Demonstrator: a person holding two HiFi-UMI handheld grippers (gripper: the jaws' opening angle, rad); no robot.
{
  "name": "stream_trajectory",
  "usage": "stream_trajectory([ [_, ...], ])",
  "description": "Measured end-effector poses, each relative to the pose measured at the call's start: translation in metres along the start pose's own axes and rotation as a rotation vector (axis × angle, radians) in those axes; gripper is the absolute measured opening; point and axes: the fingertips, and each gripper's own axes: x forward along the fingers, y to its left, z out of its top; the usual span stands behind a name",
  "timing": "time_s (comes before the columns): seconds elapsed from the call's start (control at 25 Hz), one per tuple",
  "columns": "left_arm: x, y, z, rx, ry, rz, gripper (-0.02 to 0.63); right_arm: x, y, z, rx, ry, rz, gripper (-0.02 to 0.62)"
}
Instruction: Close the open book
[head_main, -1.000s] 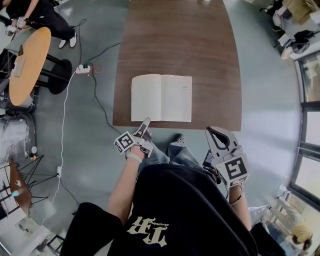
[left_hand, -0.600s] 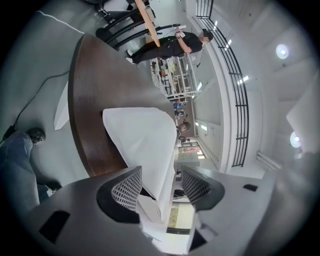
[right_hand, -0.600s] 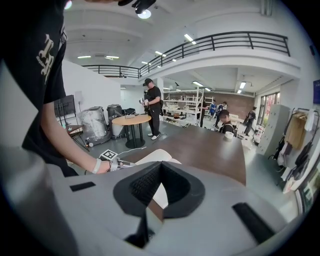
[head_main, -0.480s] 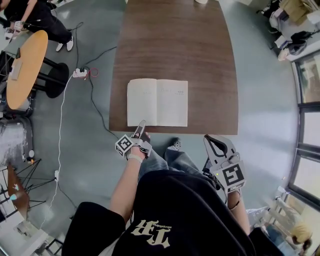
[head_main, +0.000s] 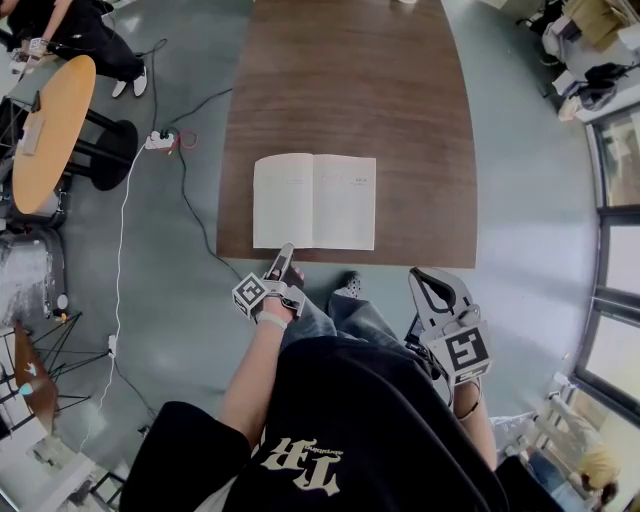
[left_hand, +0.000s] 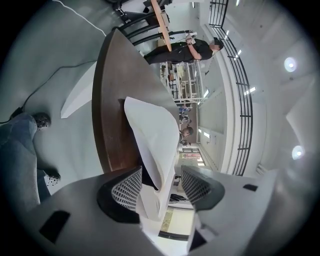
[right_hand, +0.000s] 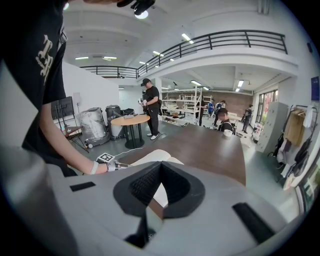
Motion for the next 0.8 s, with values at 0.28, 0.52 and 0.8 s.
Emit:
stream_trajectory([
  [0.28, 0.016, 0.006, 0.016, -0.089, -0.068, -0.031, 0.232, -0.001, 0.001, -0.002, -0.002, 0.007, -0.001, -0.012],
  [0.52, 0.019, -0.004, 0.031, -0.141, -0.132, -0.11, 0.232, -0.004, 0.0, -0.006, 0.008, 0.014, -0.011, -0.012],
  [0.8, 0.0, -0.01, 0.056, -0.175, -0.24, -0.173, 0.232, -0.003, -0.001, -0.005, 0.02, 0.005, -0.009, -0.012],
])
